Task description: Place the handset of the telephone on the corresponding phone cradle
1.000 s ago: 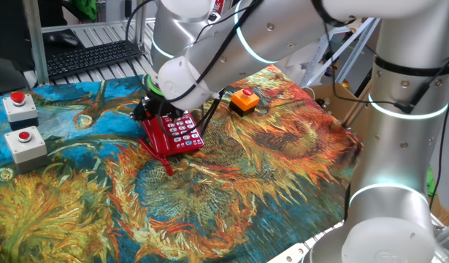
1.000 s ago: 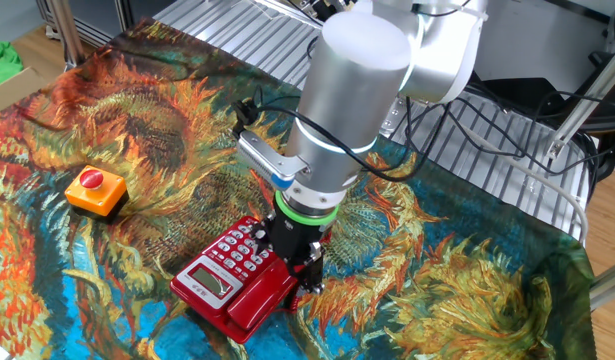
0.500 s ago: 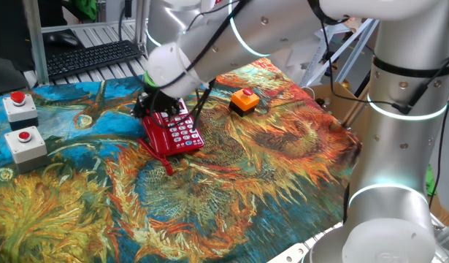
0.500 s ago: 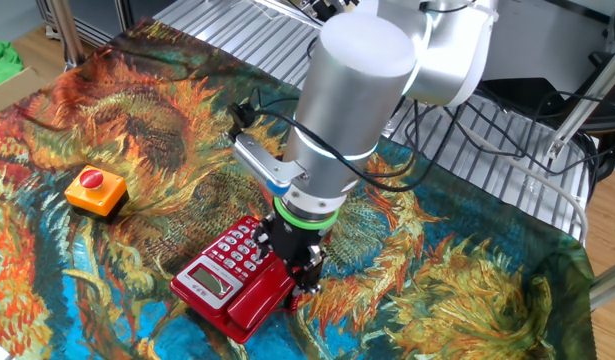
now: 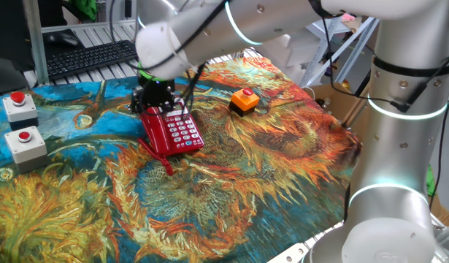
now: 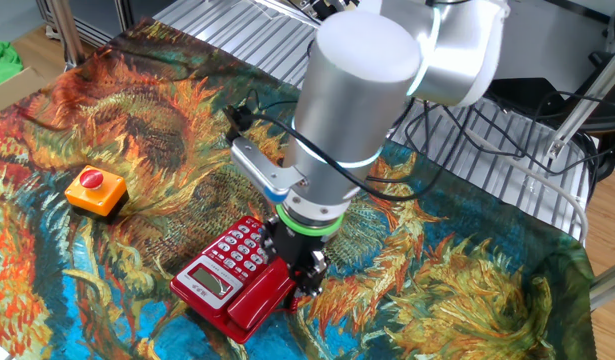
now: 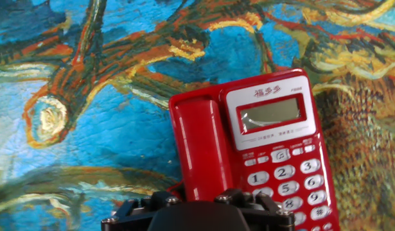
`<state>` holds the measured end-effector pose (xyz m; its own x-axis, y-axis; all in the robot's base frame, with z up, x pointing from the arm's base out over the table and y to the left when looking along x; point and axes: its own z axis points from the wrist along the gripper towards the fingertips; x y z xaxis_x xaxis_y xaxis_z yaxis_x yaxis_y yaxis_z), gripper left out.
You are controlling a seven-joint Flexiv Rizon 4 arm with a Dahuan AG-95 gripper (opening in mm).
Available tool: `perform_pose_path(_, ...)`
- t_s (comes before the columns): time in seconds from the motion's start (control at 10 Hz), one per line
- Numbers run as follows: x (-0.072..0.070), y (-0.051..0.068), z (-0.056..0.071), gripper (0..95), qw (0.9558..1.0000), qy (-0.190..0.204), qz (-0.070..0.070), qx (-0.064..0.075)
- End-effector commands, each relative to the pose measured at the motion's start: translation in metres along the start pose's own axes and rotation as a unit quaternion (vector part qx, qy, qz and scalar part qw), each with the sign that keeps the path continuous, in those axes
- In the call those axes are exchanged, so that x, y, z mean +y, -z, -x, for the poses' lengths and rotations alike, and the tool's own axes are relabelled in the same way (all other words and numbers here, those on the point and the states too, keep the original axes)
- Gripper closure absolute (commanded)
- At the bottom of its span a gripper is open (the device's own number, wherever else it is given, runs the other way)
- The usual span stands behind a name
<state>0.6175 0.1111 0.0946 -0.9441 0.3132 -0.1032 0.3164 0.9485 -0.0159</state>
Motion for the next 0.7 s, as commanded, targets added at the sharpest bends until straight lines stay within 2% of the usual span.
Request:
perform_pose_path(0.1, 0.006, 0.002, 0.002, 95.0, 0.9999, -0.003, 0.006, 0.010)
perform_pose_path(0.2, 0.006, 0.002, 0.002, 95.0, 0.9999, -0.007, 0.010, 0.011)
perform_pose_path(0.5, 0.016, -0.003, -0.002, 95.0, 0.9984, -0.044, 0.033, 0.008)
perform_pose_path(0.7, 0.022, -0.005, -0.003, 95.0, 0.9981, -0.050, 0.034, 0.005)
